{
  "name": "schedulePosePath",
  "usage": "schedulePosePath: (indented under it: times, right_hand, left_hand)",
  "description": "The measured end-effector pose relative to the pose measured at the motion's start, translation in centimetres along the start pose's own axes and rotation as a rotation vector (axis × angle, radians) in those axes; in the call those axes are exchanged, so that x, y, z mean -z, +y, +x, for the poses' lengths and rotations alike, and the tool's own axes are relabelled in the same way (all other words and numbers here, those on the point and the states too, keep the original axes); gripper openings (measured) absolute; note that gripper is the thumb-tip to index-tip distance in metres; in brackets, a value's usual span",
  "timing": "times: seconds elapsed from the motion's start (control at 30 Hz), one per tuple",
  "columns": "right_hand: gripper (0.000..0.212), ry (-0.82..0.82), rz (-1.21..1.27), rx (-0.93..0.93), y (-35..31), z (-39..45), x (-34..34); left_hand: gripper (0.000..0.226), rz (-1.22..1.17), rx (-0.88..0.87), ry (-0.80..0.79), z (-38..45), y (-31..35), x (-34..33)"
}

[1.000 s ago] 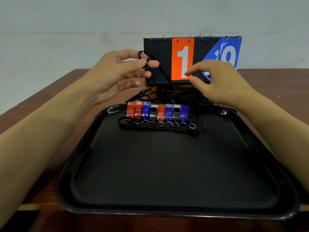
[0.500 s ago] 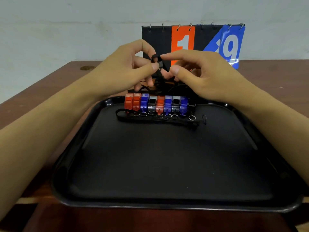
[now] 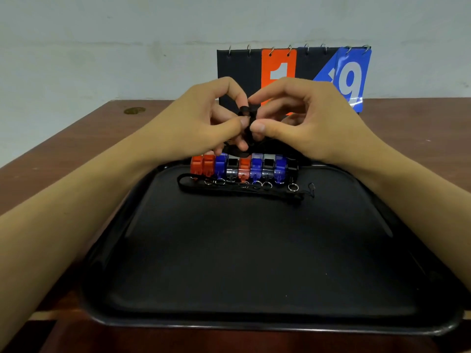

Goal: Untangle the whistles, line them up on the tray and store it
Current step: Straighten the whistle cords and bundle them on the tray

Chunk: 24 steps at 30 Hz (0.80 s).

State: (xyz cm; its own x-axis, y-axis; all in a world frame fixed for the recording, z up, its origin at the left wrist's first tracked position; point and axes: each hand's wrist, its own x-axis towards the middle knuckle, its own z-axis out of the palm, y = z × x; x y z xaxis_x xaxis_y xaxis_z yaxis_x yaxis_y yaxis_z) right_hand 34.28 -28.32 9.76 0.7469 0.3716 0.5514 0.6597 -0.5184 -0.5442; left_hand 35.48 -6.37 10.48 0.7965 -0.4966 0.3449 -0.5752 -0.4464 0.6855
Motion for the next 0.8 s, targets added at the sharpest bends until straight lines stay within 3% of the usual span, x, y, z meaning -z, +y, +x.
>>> schedulePosePath:
  times: [0.2, 0.37, 0.63, 0.8]
  right_hand:
    - [0.025, 0.037, -0.013, 0.037, 0.5, 0.2, -0.1]
    - [0.031, -0.05, 0.176, 0.048, 0.3, 0.4, 0.4]
    - [0.026, -0.055, -0.011, 0.08, 0.2, 0.5, -0.3]
    - [0.027, 0.016, -0.115, 0.09, 0.7, 0.6, 0.1]
  left_hand:
    - [0.024, 0.077, -0.019, -0.002, 0.1, -0.6, -0.3]
    - [0.046, 0.158, -0.099, -0.029, -0.1, -0.5, -0.7]
    - [0.004, 0.07, -0.042, -0.065, 0.0, 0.3, -1.1]
    - [0.02, 0.042, -0.001, -0.003, -0.1, 0.7, -0.1]
